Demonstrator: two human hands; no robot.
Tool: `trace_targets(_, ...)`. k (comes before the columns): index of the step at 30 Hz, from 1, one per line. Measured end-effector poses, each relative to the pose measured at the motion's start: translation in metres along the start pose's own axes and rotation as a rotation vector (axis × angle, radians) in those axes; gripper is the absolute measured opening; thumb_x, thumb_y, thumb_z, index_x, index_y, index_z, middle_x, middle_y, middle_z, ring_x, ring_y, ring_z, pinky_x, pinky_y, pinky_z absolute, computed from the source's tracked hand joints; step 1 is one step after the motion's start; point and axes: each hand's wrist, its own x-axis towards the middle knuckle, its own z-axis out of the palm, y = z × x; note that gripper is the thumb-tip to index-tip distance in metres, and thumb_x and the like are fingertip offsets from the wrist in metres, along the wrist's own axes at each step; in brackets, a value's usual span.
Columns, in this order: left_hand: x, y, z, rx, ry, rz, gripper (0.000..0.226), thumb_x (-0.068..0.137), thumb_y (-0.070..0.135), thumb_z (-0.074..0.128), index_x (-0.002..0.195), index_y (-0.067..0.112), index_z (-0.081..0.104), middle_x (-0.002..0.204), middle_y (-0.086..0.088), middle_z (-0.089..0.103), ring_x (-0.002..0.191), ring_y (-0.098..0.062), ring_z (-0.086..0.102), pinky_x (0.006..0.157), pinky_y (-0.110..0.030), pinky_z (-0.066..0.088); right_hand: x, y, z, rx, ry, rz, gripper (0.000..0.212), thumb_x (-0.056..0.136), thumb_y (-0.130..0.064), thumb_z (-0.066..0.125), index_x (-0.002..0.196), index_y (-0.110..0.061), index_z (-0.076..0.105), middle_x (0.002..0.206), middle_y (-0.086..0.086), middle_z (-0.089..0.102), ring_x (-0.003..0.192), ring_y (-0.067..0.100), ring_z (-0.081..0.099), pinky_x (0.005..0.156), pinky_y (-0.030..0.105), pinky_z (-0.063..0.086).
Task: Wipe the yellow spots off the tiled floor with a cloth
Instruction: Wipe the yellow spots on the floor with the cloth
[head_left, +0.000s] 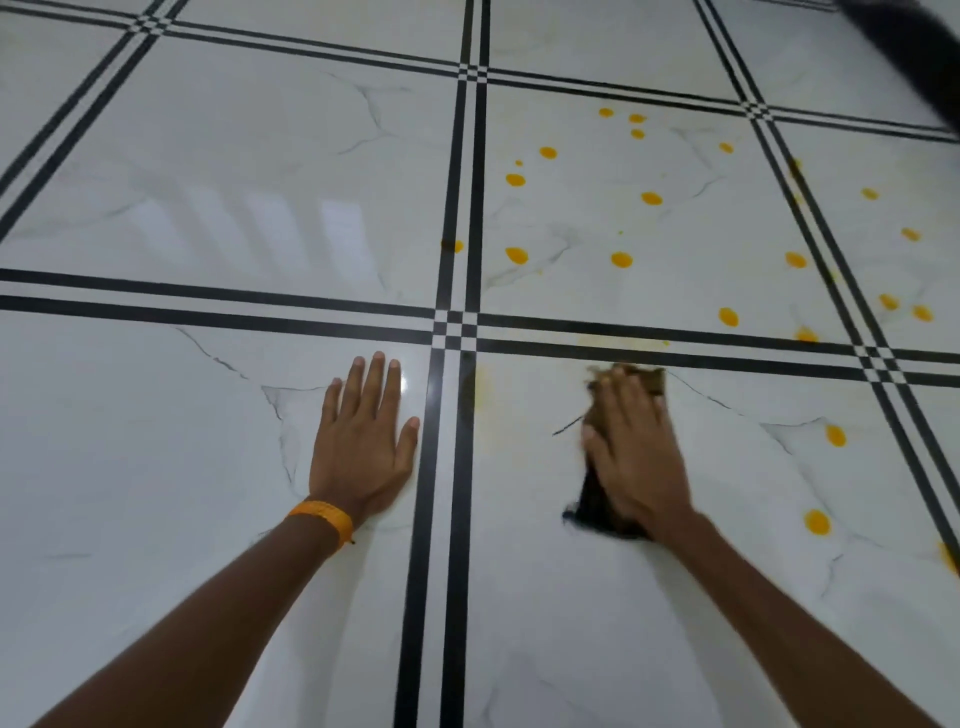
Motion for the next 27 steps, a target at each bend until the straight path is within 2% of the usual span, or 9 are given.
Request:
trace_targets(3,0.004,-0.002,0.0,0.017,0.001,-0.011,0.073,0.099,0.053,0.015,0.16,0.013,0.011,0.168,-0.01,0.007,0.155,-0.029,0.002,0.125,-0.051,0.01,0.075,-0.009,-0.003,0.001,0.045,0.271,0.081,0.099,-0.057,0.011,0.157,-0.004,0.029,0.164,0.018,0.029,0.152,0.032,0.025,0.123,0.053,0.018)
trace_targets(7,-0.003,-0.003,-0.001,-0.01,-0.023,0.002,0.073,0.099,0.054,0.015,0.159,0.013,0.015,0.167,-0.01,0.013,0.155,-0.029,0.008,0.125,-0.049,0.013,0.064,-0.099,0.018,0.012,-0.047,-0.088,0.075,0.101,-0.055,0.011,0.162,-0.012,0.019,0.17,0.008,0.017,0.157,0.024,0.011,0.127,0.046,0.009)
trace_targets(10,0.011,-0.011,-0.017,-0.077,0.002,0.043,0.074,0.097,0.052,0.015,0.156,0.008,0.028,0.161,-0.014,0.031,0.15,-0.032,0.027,0.122,-0.044,0.018,0.016,-0.071,0.011,0.037,-0.056,-0.2,0.069,0.103,-0.053,0.013,0.163,-0.02,0.011,0.171,-0.001,0.007,0.158,0.016,0.002,0.128,0.043,0.006)
trace_targets(13,0.025,-0.033,-0.023,-0.047,0.026,0.044,0.074,0.097,0.053,0.012,0.158,0.012,0.021,0.165,-0.012,0.019,0.154,-0.031,0.014,0.124,-0.045,0.011,0.048,-0.046,0.007,0.008,0.005,0.033,0.072,0.102,-0.053,0.008,0.163,-0.015,0.016,0.171,0.006,0.013,0.158,0.022,0.009,0.127,0.046,0.008)
trace_targets(16,0.031,-0.042,-0.012,0.005,0.025,0.012,0.071,0.099,0.053,0.011,0.16,0.018,0.009,0.168,-0.007,0.005,0.155,-0.025,-0.001,0.125,-0.05,0.006,0.109,-0.098,0.016,0.033,0.056,0.153,0.079,0.099,-0.054,0.003,0.16,-0.008,0.022,0.168,0.015,0.022,0.156,0.029,0.016,0.126,0.051,0.012)
trace_targets(19,0.025,-0.044,-0.009,0.018,0.007,0.018,0.068,0.101,0.05,0.013,0.16,0.018,0.007,0.168,-0.006,0.004,0.155,-0.024,-0.002,0.125,-0.05,0.005,0.086,-0.164,0.029,0.035,-0.038,-0.123,0.075,0.102,-0.053,0.004,0.162,-0.01,0.018,0.17,0.011,0.016,0.158,0.025,0.01,0.127,0.048,0.008)
trace_targets(22,0.025,-0.046,-0.011,0.016,-0.007,0.01,0.068,0.101,0.05,0.011,0.16,0.017,0.006,0.168,-0.006,0.004,0.155,-0.024,-0.002,0.125,-0.05,0.006,0.012,-0.135,0.023,0.061,-0.111,-0.35,0.068,0.105,-0.052,0.013,0.163,-0.018,0.01,0.171,0.002,0.007,0.158,0.017,-0.001,0.128,0.044,0.004)
trace_targets(24,0.026,-0.041,-0.011,0.024,-0.013,0.021,0.069,0.1,0.051,0.011,0.16,0.016,0.008,0.168,-0.007,0.005,0.155,-0.026,-0.001,0.125,-0.051,0.007,0.011,-0.083,0.017,0.024,-0.059,-0.278,0.066,0.106,-0.05,0.014,0.163,-0.017,0.014,0.171,0.001,0.009,0.158,0.017,0.002,0.128,0.047,0.008)
trace_targets(27,0.03,-0.043,-0.012,0.024,0.004,0.013,0.069,0.1,0.05,0.012,0.16,0.016,0.009,0.168,-0.008,0.006,0.155,-0.026,0.0,0.125,-0.052,0.008,0.084,-0.069,0.013,0.006,0.019,0.052,0.072,0.102,-0.05,0.01,0.161,-0.011,0.02,0.169,0.01,0.018,0.157,0.025,0.014,0.126,0.05,0.013)
